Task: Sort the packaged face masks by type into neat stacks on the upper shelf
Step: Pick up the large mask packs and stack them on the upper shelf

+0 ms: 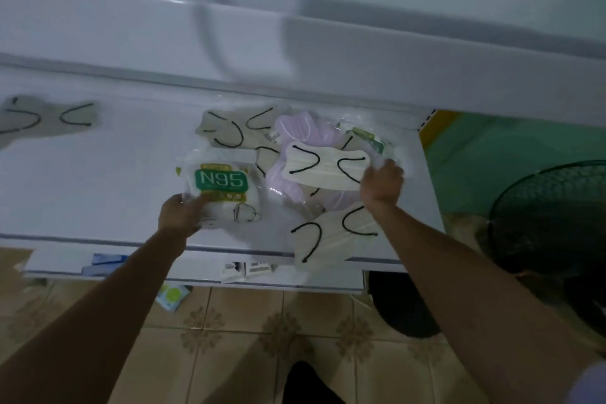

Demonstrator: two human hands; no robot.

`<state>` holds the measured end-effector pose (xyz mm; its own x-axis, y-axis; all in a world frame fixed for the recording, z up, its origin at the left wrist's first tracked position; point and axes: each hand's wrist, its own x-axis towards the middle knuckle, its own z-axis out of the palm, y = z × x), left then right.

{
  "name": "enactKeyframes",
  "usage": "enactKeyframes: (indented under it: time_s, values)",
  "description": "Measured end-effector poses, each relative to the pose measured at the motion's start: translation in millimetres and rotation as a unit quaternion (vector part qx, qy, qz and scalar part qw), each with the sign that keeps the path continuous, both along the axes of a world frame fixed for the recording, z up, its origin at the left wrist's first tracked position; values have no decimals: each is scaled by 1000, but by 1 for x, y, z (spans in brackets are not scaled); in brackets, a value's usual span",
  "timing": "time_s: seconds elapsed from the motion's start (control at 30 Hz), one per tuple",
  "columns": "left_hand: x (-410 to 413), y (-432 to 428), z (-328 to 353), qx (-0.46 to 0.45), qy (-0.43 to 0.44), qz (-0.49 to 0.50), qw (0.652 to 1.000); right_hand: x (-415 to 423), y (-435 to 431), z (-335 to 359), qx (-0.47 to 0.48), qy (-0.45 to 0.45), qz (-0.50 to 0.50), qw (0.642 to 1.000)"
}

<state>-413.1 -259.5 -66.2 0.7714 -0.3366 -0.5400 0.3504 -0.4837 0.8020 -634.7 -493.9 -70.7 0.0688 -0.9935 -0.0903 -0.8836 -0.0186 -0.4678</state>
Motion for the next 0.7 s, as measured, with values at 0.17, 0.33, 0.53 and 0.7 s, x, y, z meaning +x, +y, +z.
enactKeyframes:
  time_s: [0.17, 0.33, 0.53, 0.7]
  values:
    - [-11, -5, -1, 4, -83, 41, 996, -23, -50, -11, 142, -106, -83, 981]
    - [-13, 6, 13, -28, -115, 50, 992, -16, -56, -2, 262, -281, -117, 916]
    - [-24, 19, 40, -37, -99, 43, 993, -29, -43, 32, 295, -391, -172, 855]
    - [-32, 22, 48, -48, -86, 46, 994, -58, -43, 49, 224, -443, -124, 859]
